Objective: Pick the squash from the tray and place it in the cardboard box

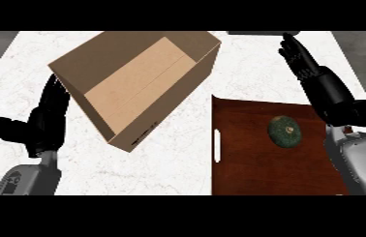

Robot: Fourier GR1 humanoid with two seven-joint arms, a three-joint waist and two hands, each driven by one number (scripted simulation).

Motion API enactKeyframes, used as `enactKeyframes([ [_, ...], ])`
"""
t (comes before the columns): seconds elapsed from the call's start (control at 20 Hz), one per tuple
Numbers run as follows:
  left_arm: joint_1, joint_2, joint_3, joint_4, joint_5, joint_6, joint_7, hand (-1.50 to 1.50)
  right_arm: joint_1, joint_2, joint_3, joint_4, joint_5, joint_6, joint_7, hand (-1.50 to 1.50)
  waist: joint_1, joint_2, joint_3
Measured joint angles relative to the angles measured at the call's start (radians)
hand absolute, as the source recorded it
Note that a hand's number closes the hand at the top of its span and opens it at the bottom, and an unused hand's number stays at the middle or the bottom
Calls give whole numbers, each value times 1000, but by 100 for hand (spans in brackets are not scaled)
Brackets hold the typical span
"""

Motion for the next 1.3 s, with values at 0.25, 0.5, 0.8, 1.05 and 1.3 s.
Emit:
enactKeyframes([
  [0.25,20,67,-52,-17,-74,-29,5,0,80,60,-49,46,104,-249,103,-150,-51,-13,12],
  [0.5,85,130,-70,-44,-114,-43,7,0,169,-1,-87,112,282,-430,153,-150,-137,-22,9],
  [0.8,128,174,-119,-103,-143,-83,20,0,280,-97,-1,177,613,-588,293,-150,-146,-21,3],
  [1.05,148,187,-169,-142,-160,-110,35,0,313,-133,68,137,837,-619,474,-150,-139,-30,-2],
  [1.3,159,190,-220,-181,-176,-137,43,0,308,-100,147,48,971,-518,709,-150,-114,-33,-2],
])
